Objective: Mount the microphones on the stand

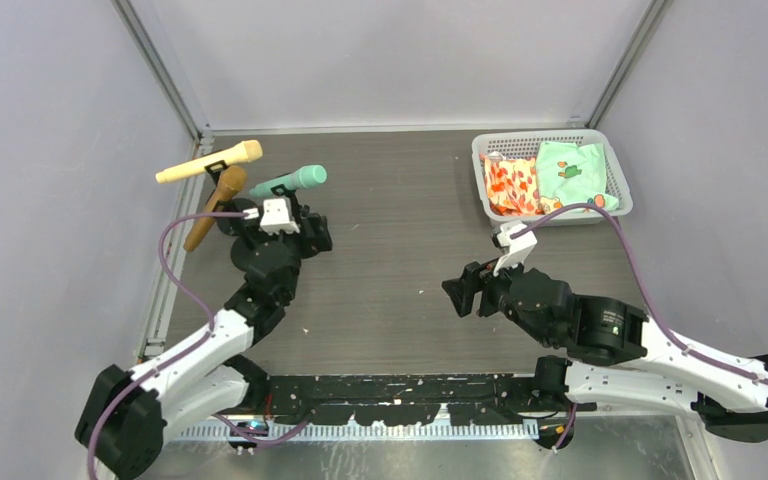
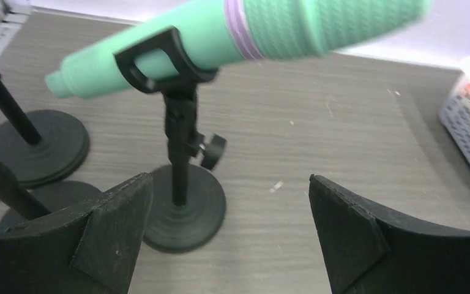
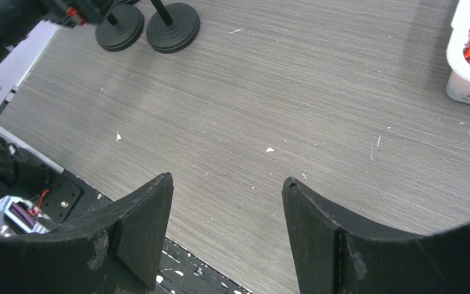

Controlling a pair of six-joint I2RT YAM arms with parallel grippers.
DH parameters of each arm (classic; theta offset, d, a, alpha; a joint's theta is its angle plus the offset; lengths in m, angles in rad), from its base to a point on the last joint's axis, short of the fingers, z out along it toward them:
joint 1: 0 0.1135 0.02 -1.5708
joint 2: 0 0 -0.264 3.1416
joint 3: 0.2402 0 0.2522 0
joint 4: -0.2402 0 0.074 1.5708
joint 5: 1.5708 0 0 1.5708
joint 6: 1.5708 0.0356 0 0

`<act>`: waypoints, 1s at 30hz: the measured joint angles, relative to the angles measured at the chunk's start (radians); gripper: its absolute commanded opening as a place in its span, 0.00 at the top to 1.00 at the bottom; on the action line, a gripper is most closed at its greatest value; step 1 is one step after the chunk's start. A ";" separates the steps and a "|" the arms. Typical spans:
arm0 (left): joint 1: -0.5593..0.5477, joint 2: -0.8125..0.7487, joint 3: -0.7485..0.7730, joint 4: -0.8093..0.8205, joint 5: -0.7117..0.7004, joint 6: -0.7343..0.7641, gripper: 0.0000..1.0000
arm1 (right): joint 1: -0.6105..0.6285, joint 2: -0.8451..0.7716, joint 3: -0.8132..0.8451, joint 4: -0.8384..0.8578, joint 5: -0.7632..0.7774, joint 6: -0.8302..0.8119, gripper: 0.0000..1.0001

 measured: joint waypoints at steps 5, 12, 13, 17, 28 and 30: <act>-0.116 -0.153 0.002 -0.246 -0.014 -0.093 0.00 | -0.011 0.062 0.005 -0.034 0.044 0.026 0.04; -0.175 -0.237 0.131 -0.705 -0.018 -0.221 0.00 | -0.328 0.165 0.024 -0.075 -0.149 0.023 0.00; -0.175 -0.253 0.161 -0.776 -0.014 -0.236 0.00 | -0.383 0.160 0.024 -0.075 -0.179 0.022 0.00; -0.175 -0.327 0.254 -0.959 0.020 -0.270 0.00 | -0.540 0.122 0.033 -0.098 -0.275 0.014 0.00; -0.175 -0.486 0.381 -1.260 0.097 -0.185 0.00 | -0.572 -0.231 0.056 -0.140 -0.216 -0.032 0.00; -0.175 -0.505 0.382 -1.283 0.105 -0.165 0.00 | -0.573 -0.285 0.049 -0.140 -0.198 -0.051 0.00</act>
